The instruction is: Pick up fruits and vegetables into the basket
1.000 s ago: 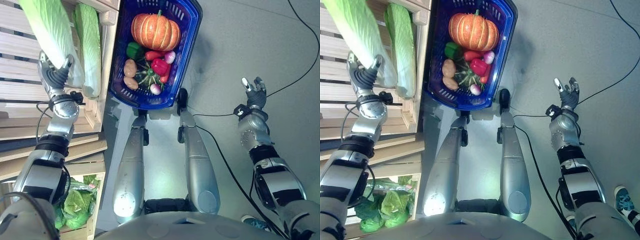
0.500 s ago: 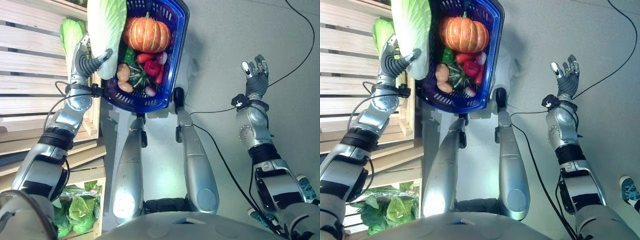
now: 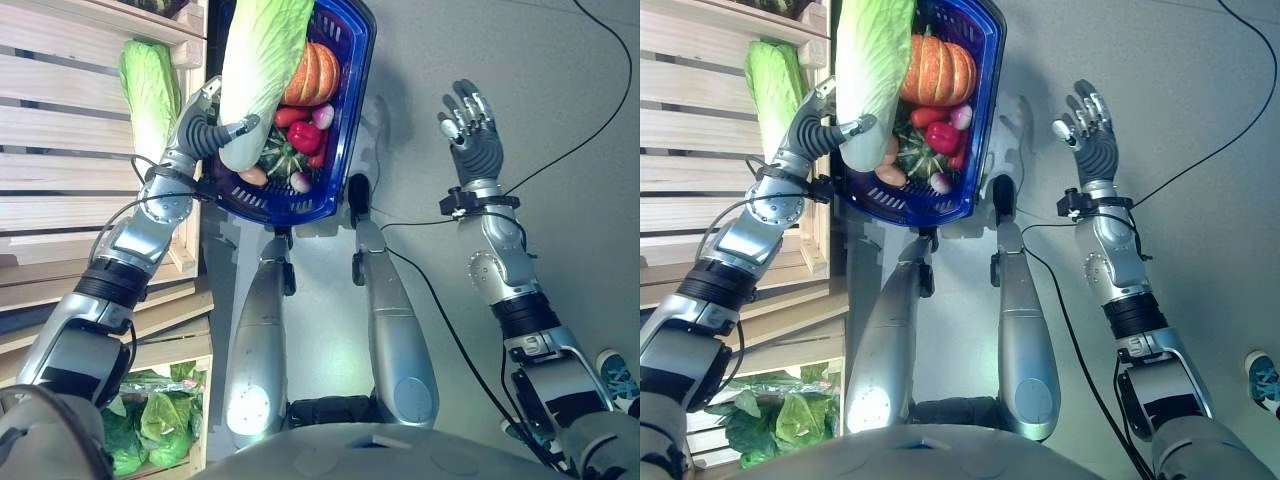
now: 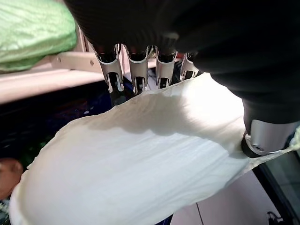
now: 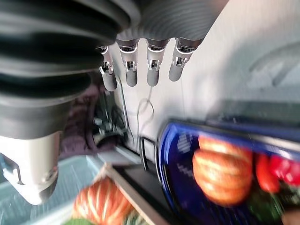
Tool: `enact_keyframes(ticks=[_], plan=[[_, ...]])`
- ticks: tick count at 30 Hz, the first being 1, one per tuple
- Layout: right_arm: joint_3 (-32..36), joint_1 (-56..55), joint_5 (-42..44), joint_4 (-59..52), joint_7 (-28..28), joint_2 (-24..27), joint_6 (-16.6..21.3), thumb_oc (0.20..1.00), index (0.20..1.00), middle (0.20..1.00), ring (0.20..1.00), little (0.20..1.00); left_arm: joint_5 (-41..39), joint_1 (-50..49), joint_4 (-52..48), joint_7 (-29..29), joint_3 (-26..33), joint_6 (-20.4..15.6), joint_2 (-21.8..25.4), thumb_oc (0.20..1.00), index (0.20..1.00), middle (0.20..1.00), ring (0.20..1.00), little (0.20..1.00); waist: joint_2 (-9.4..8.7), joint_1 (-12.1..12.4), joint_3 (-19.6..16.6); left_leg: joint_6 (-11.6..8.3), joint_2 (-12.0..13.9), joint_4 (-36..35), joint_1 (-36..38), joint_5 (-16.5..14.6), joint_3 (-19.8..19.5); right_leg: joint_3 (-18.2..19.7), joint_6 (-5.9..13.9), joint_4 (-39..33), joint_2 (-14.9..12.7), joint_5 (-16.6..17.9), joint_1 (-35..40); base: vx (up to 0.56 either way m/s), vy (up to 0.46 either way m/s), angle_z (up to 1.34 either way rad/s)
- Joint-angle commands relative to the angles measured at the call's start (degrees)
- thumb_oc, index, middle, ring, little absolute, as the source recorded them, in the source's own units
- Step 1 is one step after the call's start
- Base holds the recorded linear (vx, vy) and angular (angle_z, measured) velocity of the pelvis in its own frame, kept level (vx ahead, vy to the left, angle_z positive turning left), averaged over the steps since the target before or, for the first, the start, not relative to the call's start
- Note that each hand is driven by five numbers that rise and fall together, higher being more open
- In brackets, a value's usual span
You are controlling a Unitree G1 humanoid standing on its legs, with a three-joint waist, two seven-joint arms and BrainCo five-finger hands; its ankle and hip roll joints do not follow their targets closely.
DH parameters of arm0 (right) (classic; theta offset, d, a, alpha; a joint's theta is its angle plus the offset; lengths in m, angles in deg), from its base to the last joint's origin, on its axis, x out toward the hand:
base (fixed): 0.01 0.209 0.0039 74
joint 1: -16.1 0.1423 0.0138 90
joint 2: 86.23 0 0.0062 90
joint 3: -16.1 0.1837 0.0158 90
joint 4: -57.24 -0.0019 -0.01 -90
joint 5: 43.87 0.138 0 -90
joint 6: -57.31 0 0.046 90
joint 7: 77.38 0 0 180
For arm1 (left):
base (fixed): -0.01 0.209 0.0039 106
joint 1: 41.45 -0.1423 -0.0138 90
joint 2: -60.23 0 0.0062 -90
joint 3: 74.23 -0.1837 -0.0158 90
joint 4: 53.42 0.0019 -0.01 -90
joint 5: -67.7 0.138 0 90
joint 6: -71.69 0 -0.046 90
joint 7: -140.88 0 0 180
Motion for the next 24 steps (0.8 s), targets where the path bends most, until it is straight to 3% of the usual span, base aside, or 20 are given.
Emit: enact_keyframes(ticks=[1,12,24], plan=[[-1.17,-2.35,3.2,-7.84,-4.1,3.01,-0.93,1.0,1.0,1.0,1.0,1.0,2.2,-1.24,-6.66,2.44,-1.12,-4.09,1.51,0.2,0.2,0.2,0.2,0.2,3.39,-0.6,-2.21,-0.74,-1.32,-5.92,1.24,2.26,-0.62,-5.08,1.85,4.54,1.83,-8.94,4.58,0.0,0.0,0.0],[-7.91,0.13,8.37,-12.56,-9.57,5.01,-6.44,1.0,1.0,1.0,1.0,1.0,1.85,0.23,-9.14,5.49,-7.1,-6.4,1.22,0.2,0.2,0.2,0.2,0.2,2.77,-0.13,-2.21,-0.76,-1.06,-6.41,1.21,2.64,-0.42,-5.31,2.19,4.28,1.93,-8.52,4.41,0.0,0.0,0.0],[-11.79,3.27,12.35,-14.05,-9.14,5.83,-8.33,1.0,1.0,1.0,1.0,1.0,1.36,2.67,-10.98,8.06,-11.07,-7.43,1.37,0.2,0.2,0.2,0.2,0.2,2.34,0.34,-2.21,-0.79,-0.99,-6.77,1.29,2.8,-0.6,-5.37,2.46,3.94,2.0,-8.14,4.44,0.0,0.0,0.0]])
